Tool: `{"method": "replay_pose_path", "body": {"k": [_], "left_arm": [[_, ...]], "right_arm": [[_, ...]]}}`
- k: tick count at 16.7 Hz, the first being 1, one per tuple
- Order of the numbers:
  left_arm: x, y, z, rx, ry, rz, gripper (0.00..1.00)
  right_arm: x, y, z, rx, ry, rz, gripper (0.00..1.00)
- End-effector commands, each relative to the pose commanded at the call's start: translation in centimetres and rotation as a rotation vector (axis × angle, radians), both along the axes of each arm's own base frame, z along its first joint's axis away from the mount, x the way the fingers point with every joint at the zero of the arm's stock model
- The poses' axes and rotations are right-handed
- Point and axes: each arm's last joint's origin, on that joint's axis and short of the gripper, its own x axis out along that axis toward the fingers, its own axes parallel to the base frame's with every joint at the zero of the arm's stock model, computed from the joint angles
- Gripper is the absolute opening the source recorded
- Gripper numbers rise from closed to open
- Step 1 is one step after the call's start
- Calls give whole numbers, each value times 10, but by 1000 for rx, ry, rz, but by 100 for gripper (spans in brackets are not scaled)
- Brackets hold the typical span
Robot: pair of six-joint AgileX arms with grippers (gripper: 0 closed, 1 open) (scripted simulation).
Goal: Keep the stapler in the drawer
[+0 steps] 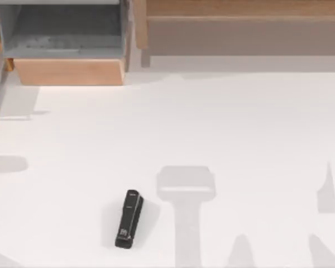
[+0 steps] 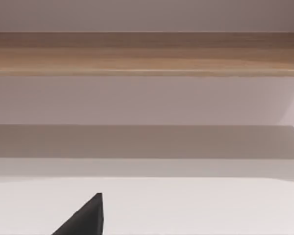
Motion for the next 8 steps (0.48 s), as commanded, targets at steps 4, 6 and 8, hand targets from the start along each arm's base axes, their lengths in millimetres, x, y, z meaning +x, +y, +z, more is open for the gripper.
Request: {"method": "replay_pose_path", "body": {"k": [4,6,8], "left_arm": [[-4,0,2,2,-5,0,0],[-3,0,1,4,-5,1,0],[-14,2,1,6,-6,1,0]], "right_arm": [[0,0,0,0,0,0,100],[0,0,0,0,0,0,100],[0,0,0,0,0,0,100]]}}
